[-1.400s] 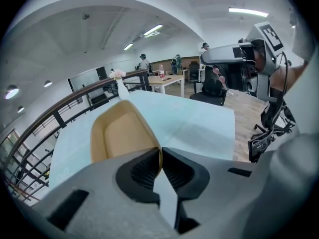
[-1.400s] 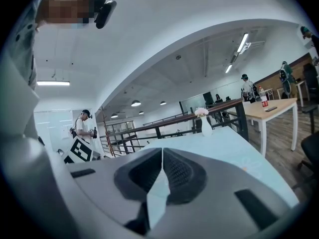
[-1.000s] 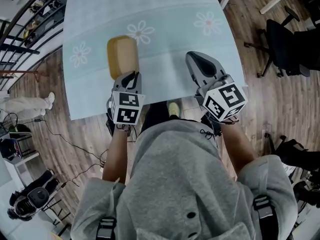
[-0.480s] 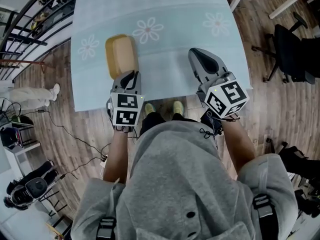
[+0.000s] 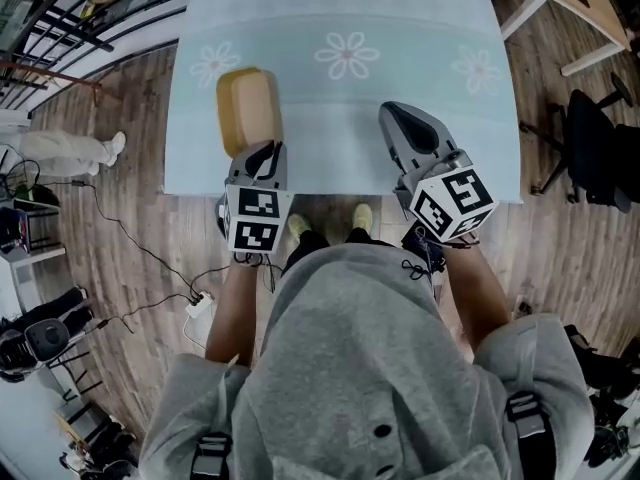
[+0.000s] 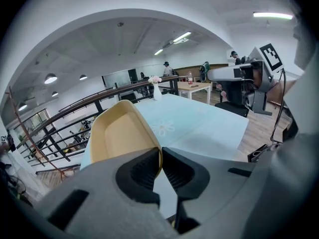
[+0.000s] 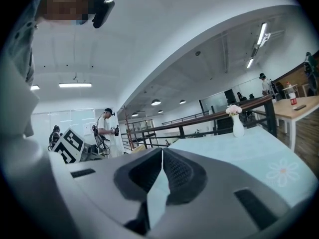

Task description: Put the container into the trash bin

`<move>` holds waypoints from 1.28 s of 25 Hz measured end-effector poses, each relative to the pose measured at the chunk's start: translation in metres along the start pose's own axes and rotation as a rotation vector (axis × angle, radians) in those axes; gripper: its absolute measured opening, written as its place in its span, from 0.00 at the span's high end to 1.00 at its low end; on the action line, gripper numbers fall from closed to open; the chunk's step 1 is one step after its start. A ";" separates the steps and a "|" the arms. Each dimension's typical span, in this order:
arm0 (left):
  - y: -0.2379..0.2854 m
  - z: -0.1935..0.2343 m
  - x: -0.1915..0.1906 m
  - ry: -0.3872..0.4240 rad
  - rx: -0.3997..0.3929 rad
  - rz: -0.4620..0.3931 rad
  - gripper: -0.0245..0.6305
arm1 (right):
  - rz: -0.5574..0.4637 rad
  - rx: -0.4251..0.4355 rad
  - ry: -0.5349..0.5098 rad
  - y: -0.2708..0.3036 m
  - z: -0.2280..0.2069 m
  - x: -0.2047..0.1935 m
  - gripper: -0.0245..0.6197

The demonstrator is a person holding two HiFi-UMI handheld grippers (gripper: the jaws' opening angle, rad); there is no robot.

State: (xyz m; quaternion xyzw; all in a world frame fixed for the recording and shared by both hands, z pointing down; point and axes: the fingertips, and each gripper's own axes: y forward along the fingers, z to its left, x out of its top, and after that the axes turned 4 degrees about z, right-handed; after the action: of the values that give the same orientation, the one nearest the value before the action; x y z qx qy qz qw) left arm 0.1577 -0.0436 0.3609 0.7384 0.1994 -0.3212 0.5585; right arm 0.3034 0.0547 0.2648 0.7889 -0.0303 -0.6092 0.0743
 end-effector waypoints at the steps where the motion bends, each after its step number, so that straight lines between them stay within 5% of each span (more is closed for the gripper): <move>1: -0.005 0.006 -0.007 -0.020 0.010 0.002 0.91 | 0.007 0.018 -0.004 0.007 0.008 0.000 0.91; 20: -0.126 0.126 -0.186 -0.418 0.309 0.086 0.91 | 0.174 0.495 -0.119 0.154 0.234 -0.044 0.91; 32: -0.147 0.132 -0.266 -0.609 0.321 0.145 0.91 | 0.313 0.632 -0.153 0.186 0.312 -0.088 0.91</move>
State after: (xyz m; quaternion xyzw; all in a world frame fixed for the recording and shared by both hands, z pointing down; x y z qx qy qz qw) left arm -0.1611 -0.1085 0.4217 0.6993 -0.0822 -0.5135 0.4905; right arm -0.0127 -0.1416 0.3008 0.7110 -0.3428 -0.6083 -0.0833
